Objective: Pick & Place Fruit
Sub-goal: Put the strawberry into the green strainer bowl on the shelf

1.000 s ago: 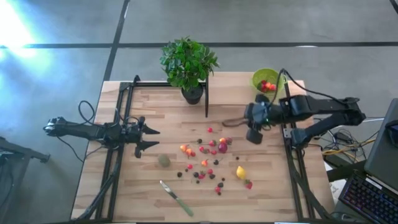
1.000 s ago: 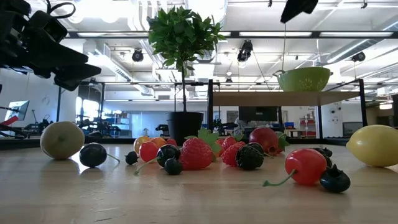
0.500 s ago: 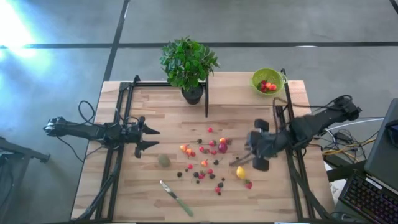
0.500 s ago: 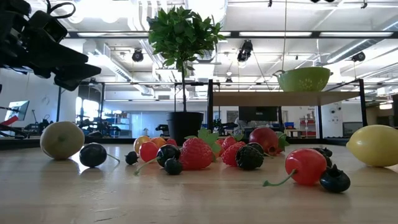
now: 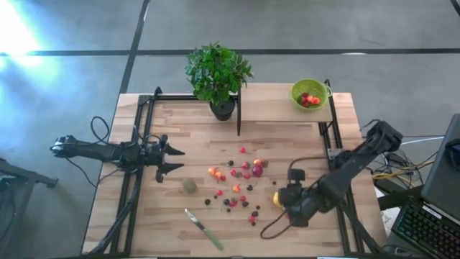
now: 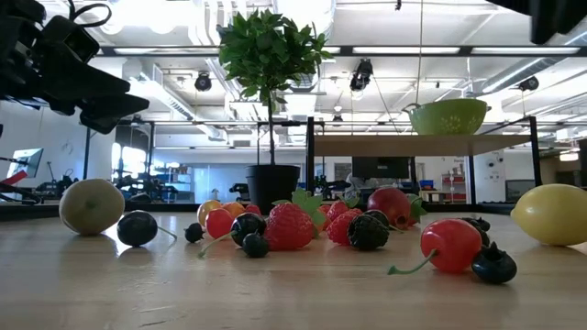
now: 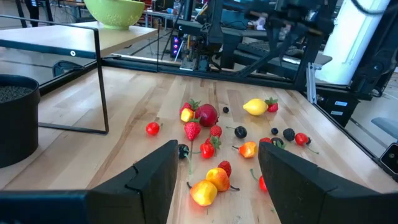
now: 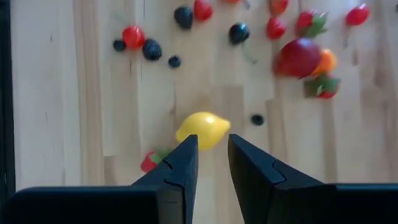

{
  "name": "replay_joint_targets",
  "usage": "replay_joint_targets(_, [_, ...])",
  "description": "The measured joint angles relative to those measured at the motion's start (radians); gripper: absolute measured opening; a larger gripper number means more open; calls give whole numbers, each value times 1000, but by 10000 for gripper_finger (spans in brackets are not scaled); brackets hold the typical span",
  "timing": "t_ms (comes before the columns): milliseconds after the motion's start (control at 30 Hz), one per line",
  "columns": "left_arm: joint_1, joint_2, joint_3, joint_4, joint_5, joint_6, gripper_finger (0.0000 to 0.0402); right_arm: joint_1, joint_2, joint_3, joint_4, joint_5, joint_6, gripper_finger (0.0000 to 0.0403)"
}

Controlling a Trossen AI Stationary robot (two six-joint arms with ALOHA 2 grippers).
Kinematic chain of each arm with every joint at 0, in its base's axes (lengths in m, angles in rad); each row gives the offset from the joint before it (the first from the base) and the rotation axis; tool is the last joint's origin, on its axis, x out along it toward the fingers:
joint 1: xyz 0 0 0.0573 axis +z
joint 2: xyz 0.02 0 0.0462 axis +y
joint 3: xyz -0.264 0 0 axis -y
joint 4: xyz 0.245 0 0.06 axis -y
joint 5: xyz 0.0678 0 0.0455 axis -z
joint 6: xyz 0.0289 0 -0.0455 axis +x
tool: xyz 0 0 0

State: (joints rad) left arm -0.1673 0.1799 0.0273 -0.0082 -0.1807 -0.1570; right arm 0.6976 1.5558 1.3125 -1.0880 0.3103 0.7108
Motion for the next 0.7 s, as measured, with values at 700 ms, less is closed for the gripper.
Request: replay_joint_targets(700, [0,0,0,0,0,0,229,184,164,-5,8,107,323,179])
